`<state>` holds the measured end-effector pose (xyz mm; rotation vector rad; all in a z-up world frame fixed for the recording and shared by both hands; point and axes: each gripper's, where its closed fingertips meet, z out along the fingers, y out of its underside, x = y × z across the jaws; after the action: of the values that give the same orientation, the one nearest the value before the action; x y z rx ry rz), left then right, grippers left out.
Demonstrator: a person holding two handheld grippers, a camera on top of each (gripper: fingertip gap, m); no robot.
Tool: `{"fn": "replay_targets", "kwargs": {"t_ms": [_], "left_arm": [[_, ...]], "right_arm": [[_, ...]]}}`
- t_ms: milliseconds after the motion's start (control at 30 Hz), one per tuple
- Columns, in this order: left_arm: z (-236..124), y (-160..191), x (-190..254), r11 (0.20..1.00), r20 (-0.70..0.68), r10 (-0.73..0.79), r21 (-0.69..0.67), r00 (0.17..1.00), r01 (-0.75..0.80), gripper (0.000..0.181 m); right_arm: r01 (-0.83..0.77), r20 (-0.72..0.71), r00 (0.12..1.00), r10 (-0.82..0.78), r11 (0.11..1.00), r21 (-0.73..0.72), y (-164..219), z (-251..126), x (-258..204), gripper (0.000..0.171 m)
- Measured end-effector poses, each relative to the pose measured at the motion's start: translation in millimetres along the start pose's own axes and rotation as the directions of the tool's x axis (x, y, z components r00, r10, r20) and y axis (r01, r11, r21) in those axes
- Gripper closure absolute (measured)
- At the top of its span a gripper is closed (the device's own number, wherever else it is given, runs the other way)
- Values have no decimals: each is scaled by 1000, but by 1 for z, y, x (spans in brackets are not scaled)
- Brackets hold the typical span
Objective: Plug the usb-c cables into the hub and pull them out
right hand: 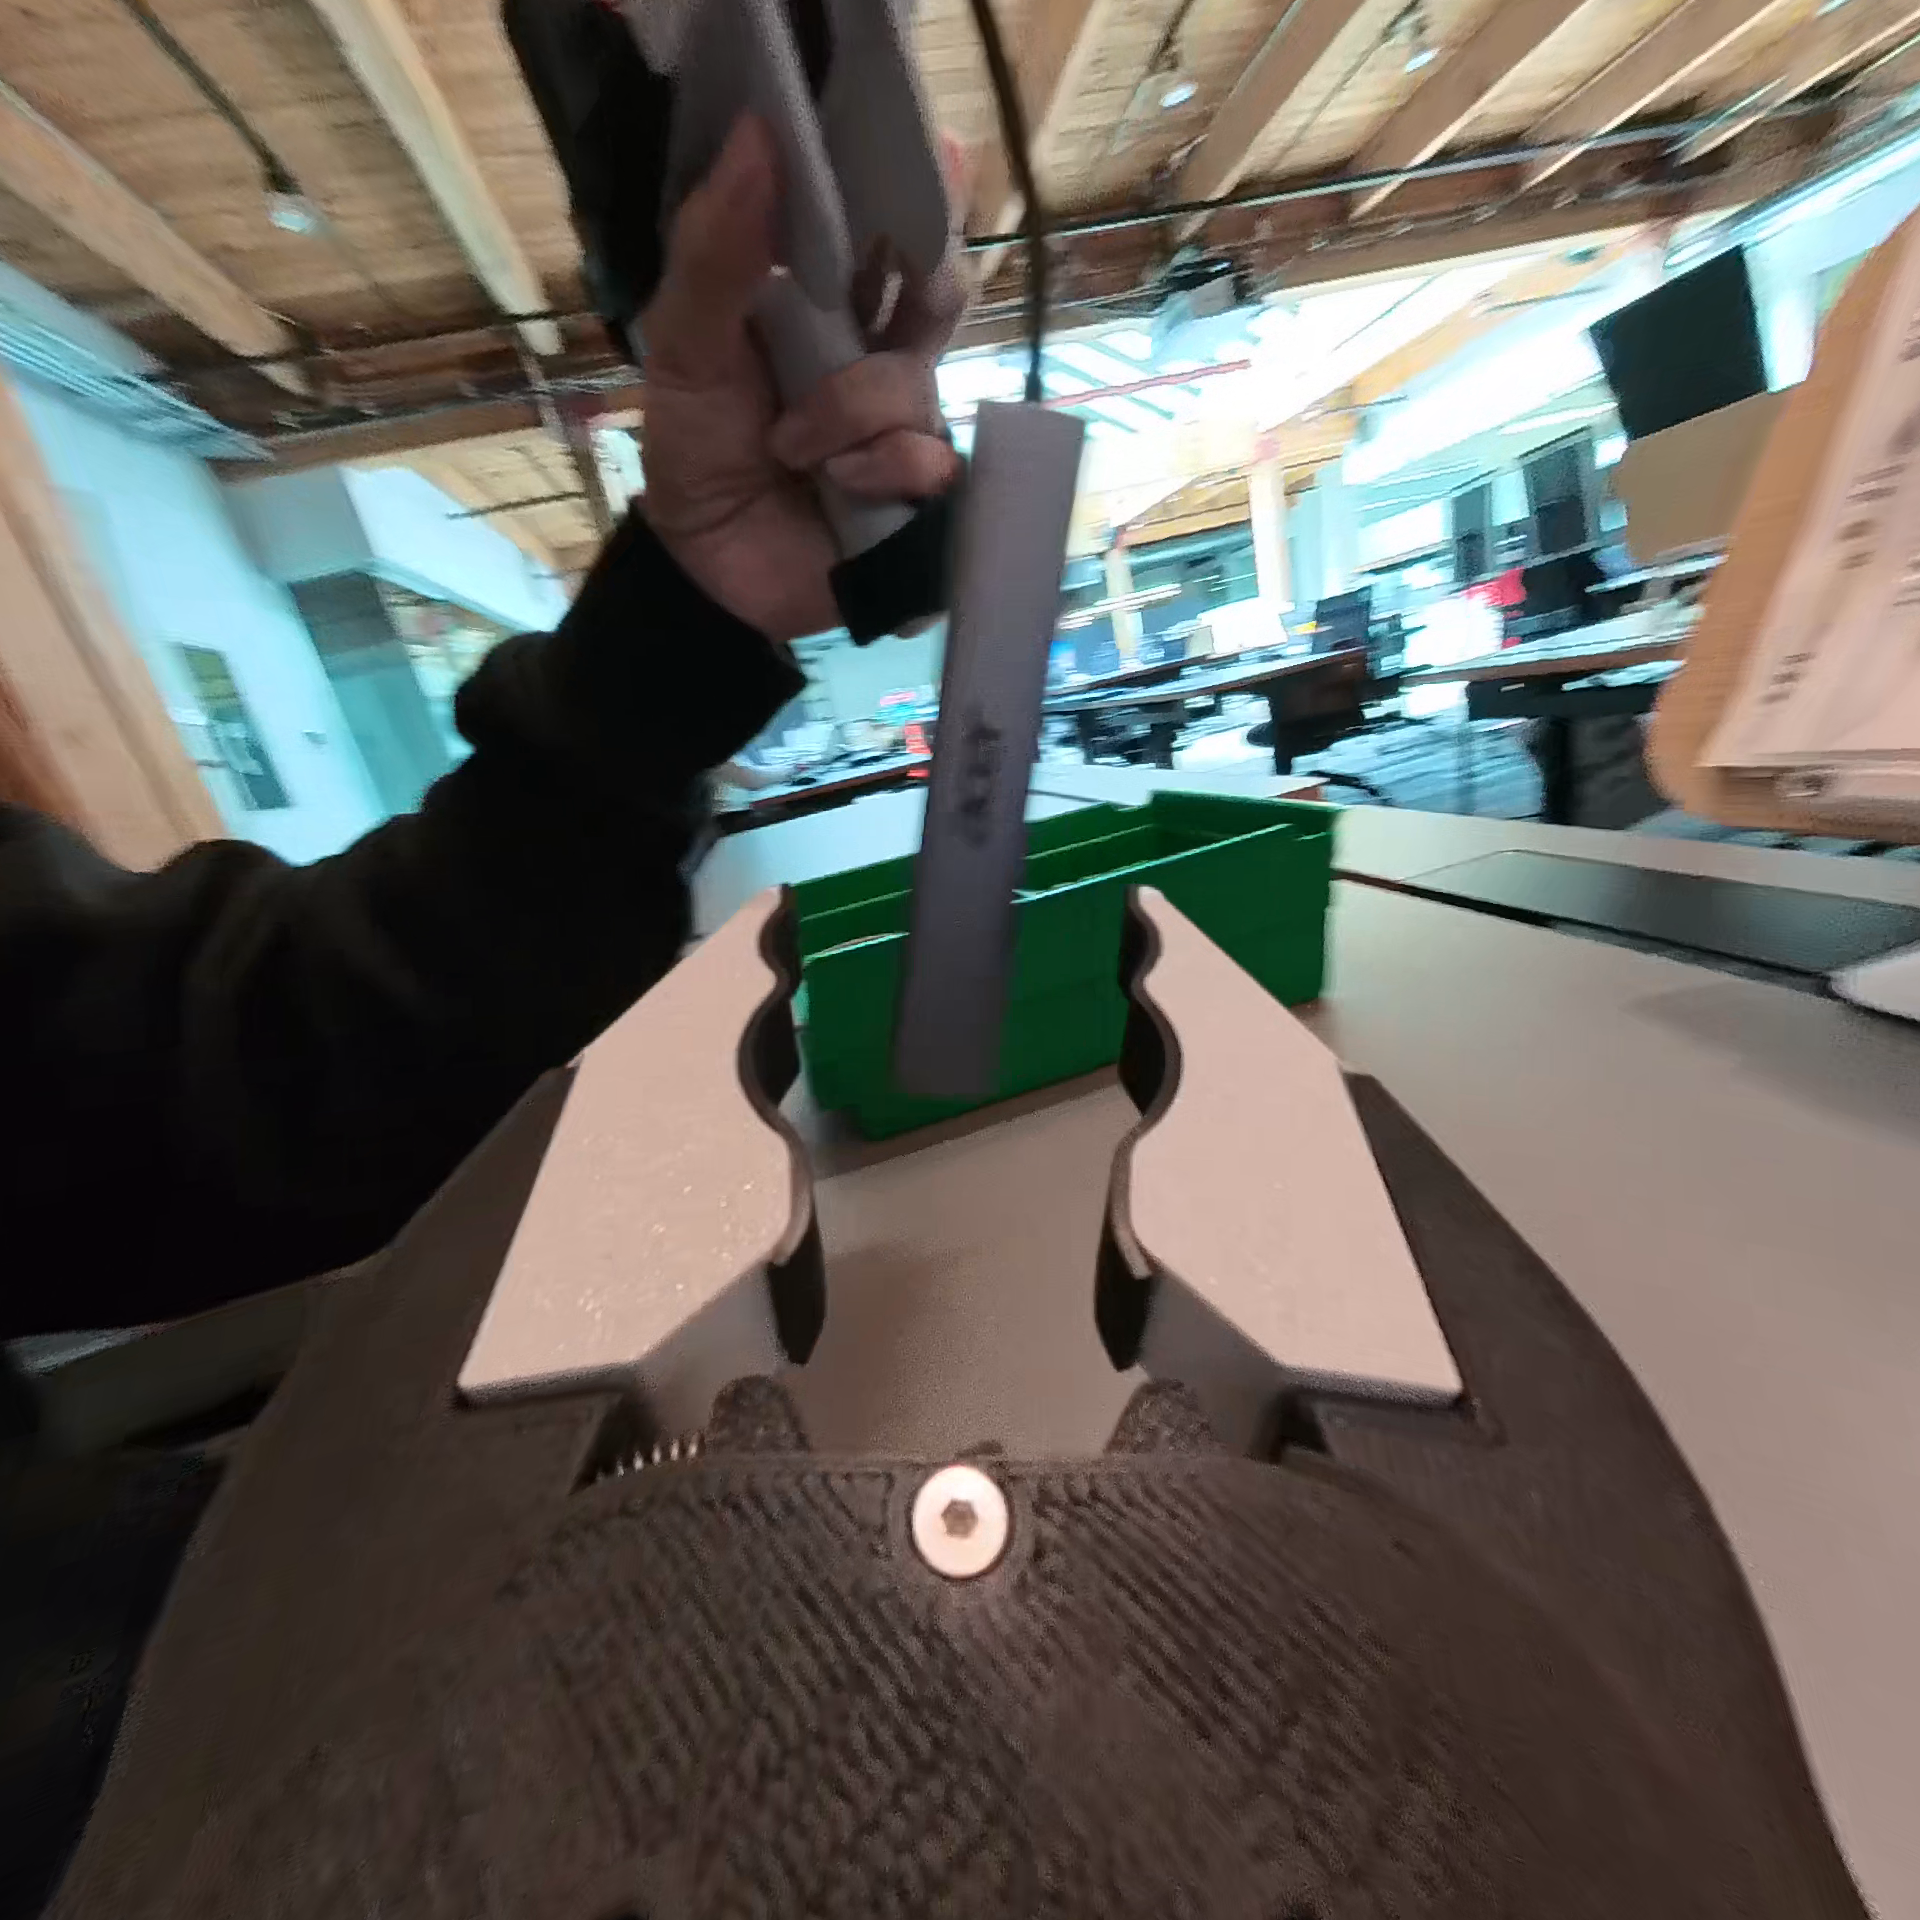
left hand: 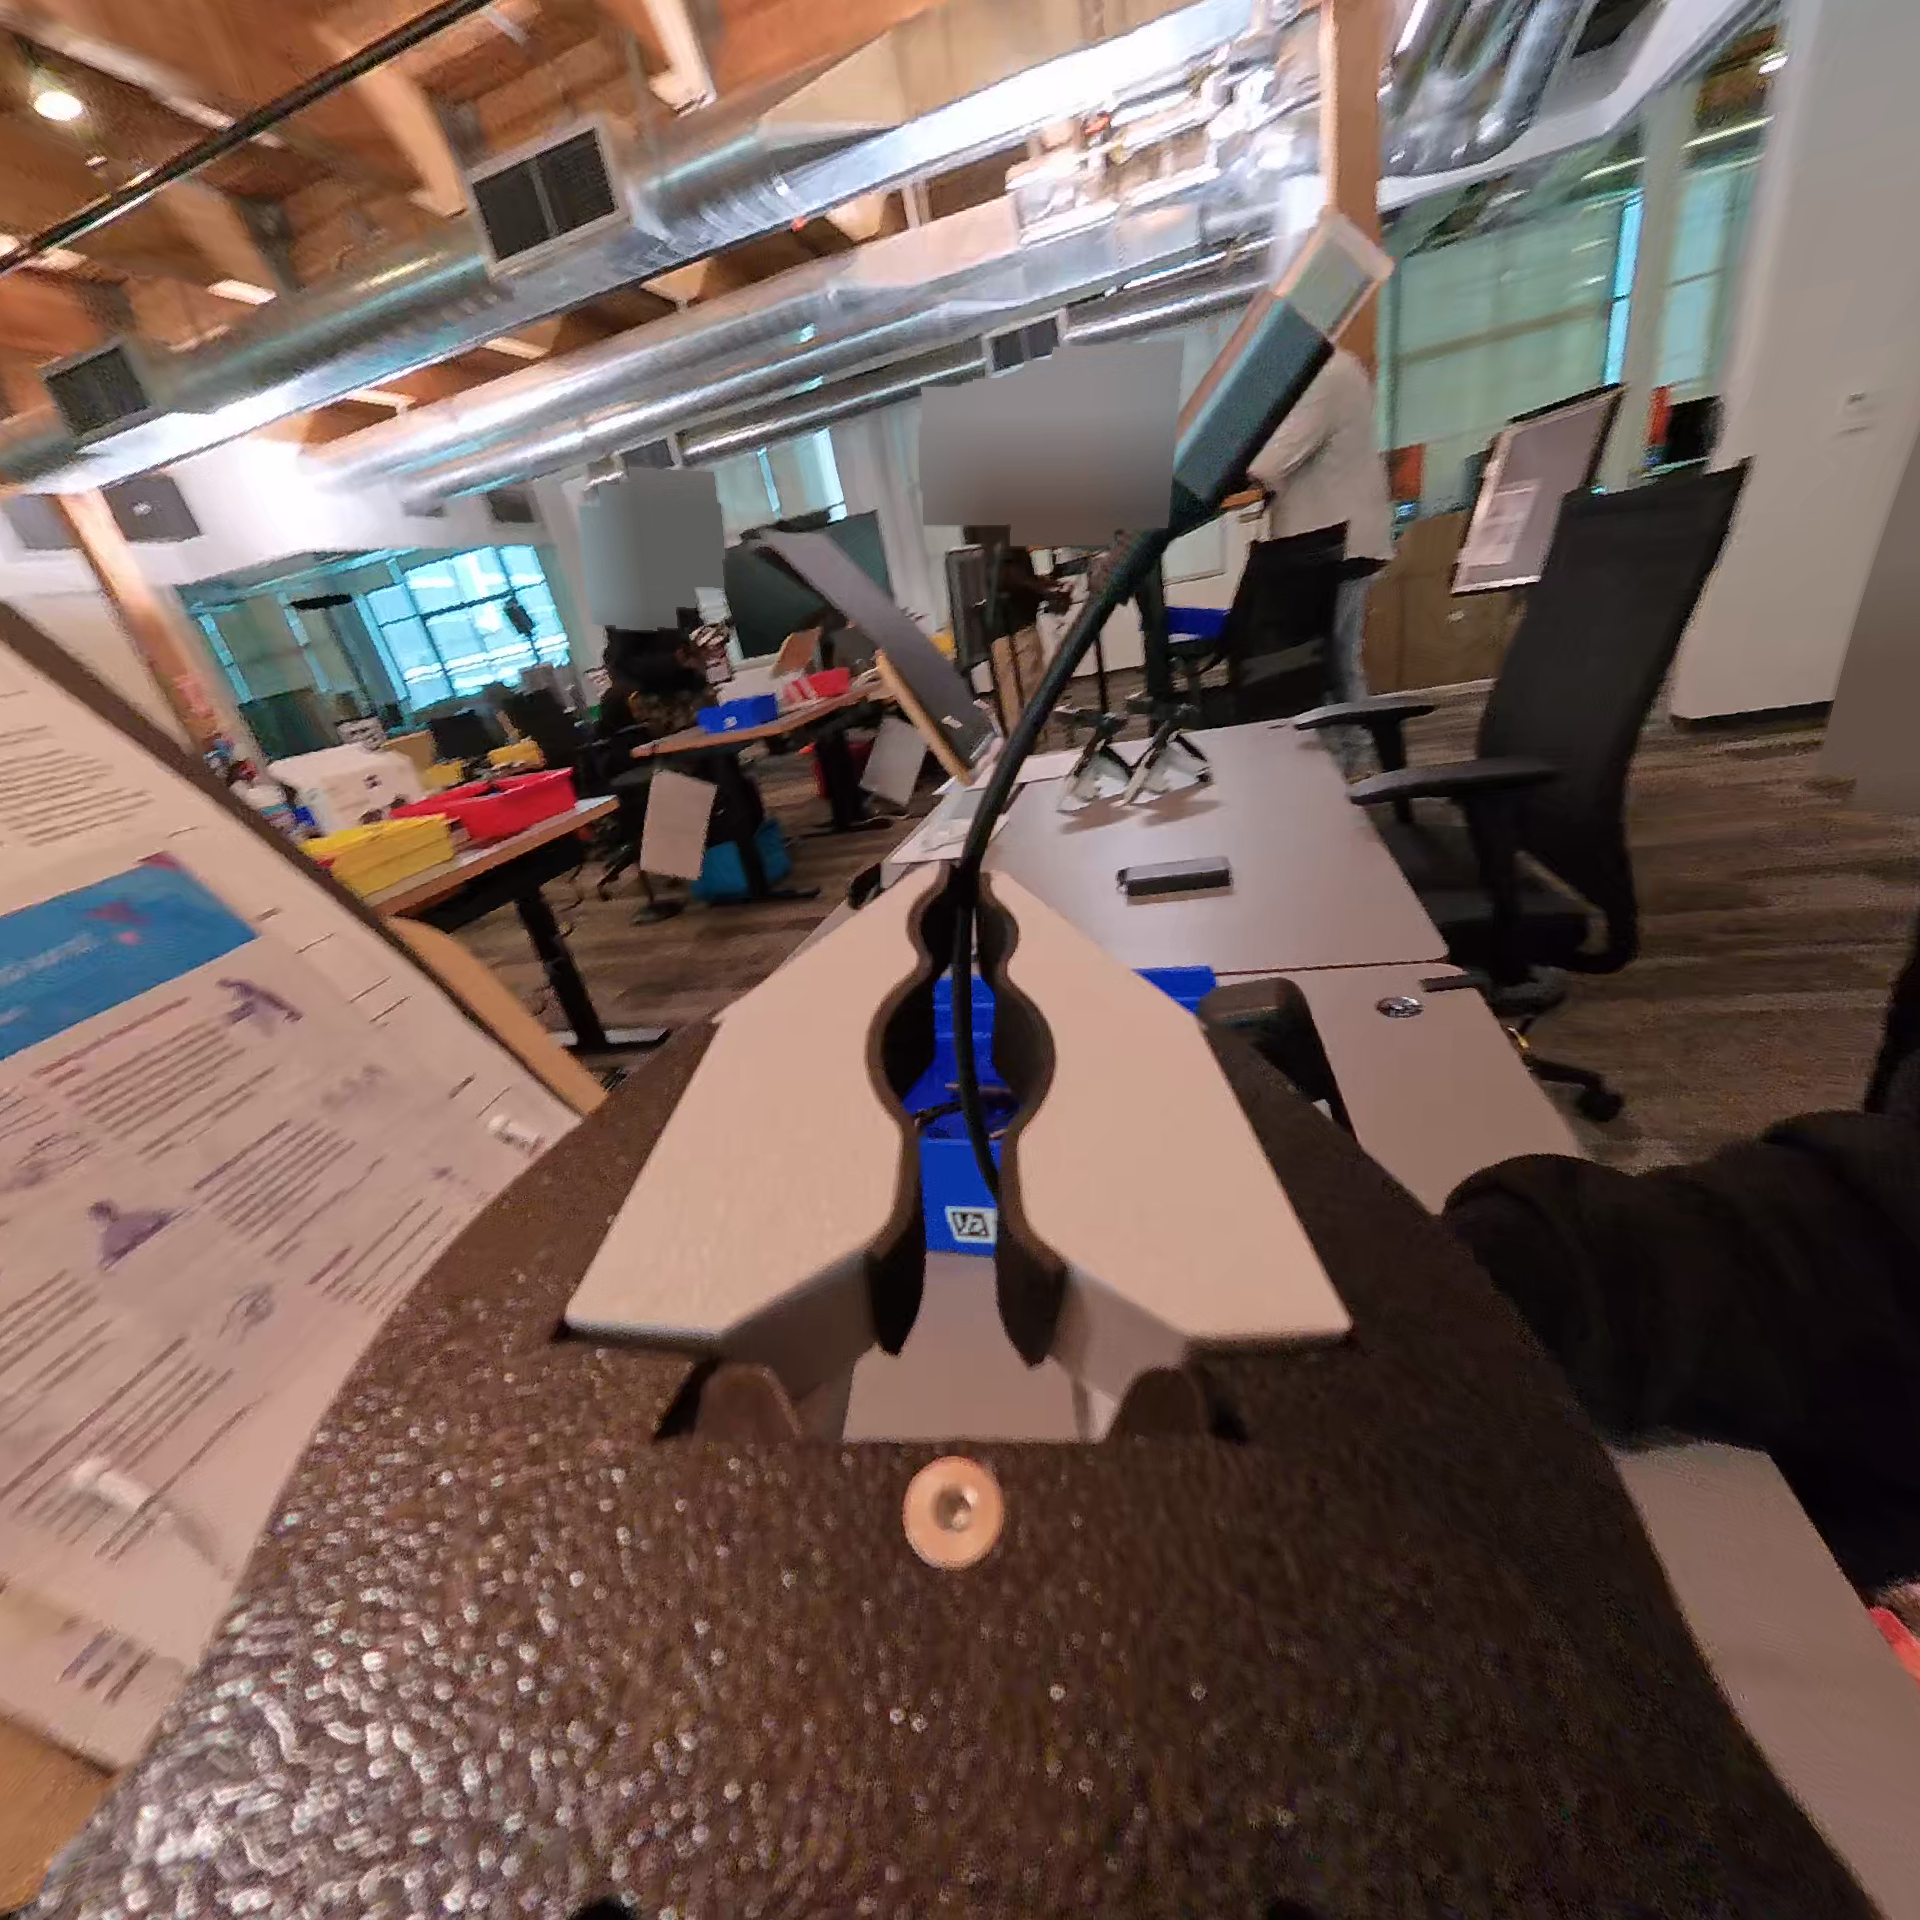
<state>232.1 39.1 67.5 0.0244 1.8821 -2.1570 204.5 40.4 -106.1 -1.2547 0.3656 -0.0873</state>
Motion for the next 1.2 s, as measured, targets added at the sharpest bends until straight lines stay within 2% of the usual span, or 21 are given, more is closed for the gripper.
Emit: {"fn": "replay_targets", "kwargs": {"t_ms": [33,100,233,333,433,500,567,633,700,767,833,867,933,967,1033,1133,1200], "left_arm": [[1,-1,5,1000,-15,16,9,1000,-16,181],[1,-1,14,998,-29,57,8,998,-57,181],[0,-3,25,994,-32,111,7,993,-111,181],[-1,-6,35,991,-49,136,5,989,-136,180],[-8,-13,45,992,-84,123,36,989,-121,179],[-18,-10,45,996,-86,86,18,993,-85,175],[-31,8,38,995,-52,61,-79,997,-65,171],[-51,40,28,966,-4,49,-255,999,-48,150],[-82,82,11,877,88,47,-480,995,0,135],[-121,116,-8,758,214,18,-640,977,126,122],[-154,127,-26,695,398,-55,-643,916,321,121],[-164,124,-33,701,470,-114,-586,875,406,121],[-167,106,-37,736,528,-283,-415,801,534,125],[-161,94,-33,744,502,-372,-341,781,574,126],[-142,79,-10,722,380,-500,-313,778,617,129],[-109,70,28,690,229,-559,-405,797,600,130],[-90,73,52,640,162,-581,-516,798,570,129]], "right_arm": [[39,-35,999,-39,999,-5,0,-1,4,123],[108,-18,994,-109,994,-27,3,-3,-1,150],[178,10,984,-178,980,-83,11,2,-10,150],[260,-47,963,-265,961,-99,10,3,-7,151],[369,-178,909,-377,926,-81,-2,-4,4,151],[445,-302,841,-448,892,-82,-16,-13,16,151],[547,-400,736,-545,828,-122,-28,-23,24,152],[661,-474,585,-658,726,-192,-41,-31,26,152],[759,-509,371,-777,569,-315,-50,-39,27,152],[807,-487,175,-856,408,-426,-54,-42,26,152],[822,-460,39,-887,290,-491,-56,-42,24,152],[819,-439,-10,-898,244,-519,-55,-41,24,152],[817,-392,-102,-914,148,-558,-53,-37,21,152],[817,-362,-154,-920,88,-570,-52,-35,17,151],[809,-300,-258,-918,-36,-586,-49,-28,9,151],[794,-201,-360,-911,-187,-578,-36,-15,-1,152],[789,-149,-402,-903,-260,-556,-27,-8,-9,151]]}}
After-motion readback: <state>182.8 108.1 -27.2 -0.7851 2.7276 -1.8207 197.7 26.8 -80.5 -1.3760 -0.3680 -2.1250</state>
